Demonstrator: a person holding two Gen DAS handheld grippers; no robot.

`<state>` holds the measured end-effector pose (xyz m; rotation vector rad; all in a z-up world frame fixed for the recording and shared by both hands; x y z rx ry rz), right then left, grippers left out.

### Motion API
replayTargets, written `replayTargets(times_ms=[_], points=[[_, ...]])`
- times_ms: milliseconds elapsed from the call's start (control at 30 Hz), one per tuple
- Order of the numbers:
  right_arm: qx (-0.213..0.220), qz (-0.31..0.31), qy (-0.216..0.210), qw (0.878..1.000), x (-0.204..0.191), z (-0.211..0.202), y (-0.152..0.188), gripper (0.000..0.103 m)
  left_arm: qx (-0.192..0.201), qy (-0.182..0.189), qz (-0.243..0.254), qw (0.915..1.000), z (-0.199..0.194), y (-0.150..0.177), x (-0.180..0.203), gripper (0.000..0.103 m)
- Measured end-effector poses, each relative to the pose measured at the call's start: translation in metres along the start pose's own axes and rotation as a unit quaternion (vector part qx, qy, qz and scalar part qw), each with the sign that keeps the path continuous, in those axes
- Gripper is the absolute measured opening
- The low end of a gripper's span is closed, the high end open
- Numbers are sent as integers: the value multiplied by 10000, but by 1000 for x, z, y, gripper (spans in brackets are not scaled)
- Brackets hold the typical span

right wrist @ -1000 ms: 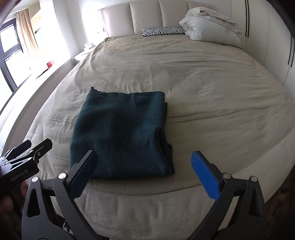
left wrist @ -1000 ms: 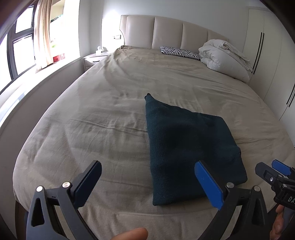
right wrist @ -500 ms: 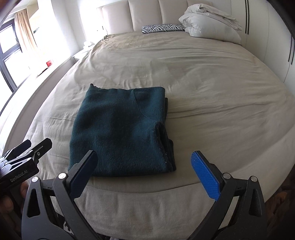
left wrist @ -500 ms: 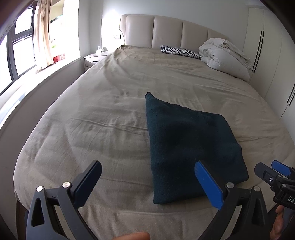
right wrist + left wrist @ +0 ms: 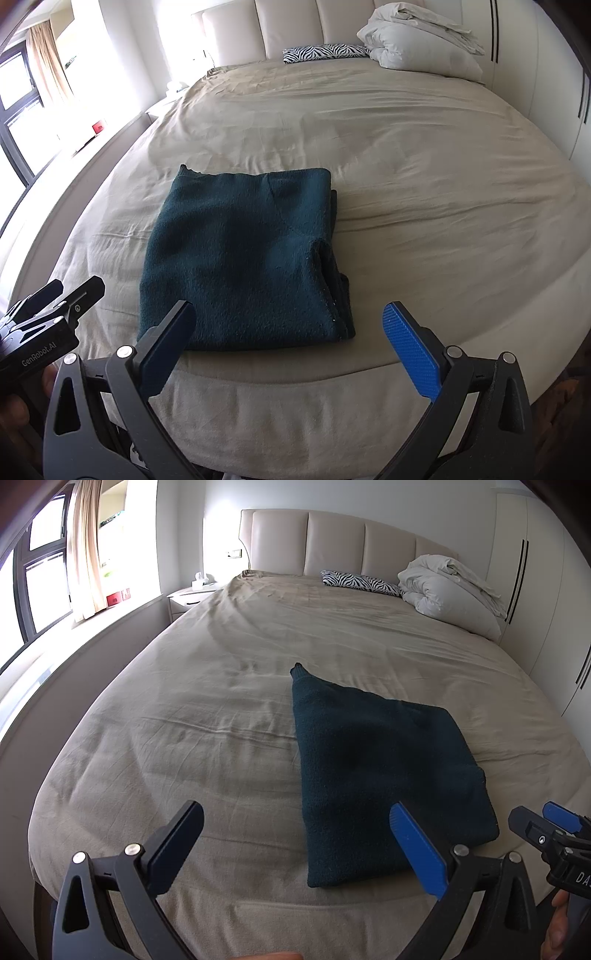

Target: Fold small clothes

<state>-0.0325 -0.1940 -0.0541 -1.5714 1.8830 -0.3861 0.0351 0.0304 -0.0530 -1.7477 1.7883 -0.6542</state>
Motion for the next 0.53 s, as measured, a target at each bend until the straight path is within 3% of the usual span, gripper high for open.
replayTargets(times_ms=[533], points=[[-73,47,-69,9999,0,1,3,103,143,-73,73,9998,-3,2,-4,103]])
Point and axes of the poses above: each gripper's, at about its wrist camera, not at the fingertips, and z roughly the way its jaws point, x to its right, y to its underside, the point moved 9 cm from there along z, roughly the way its jaws point, and after that the axes turned 11 degrees about -y, right-handed, at the moved point
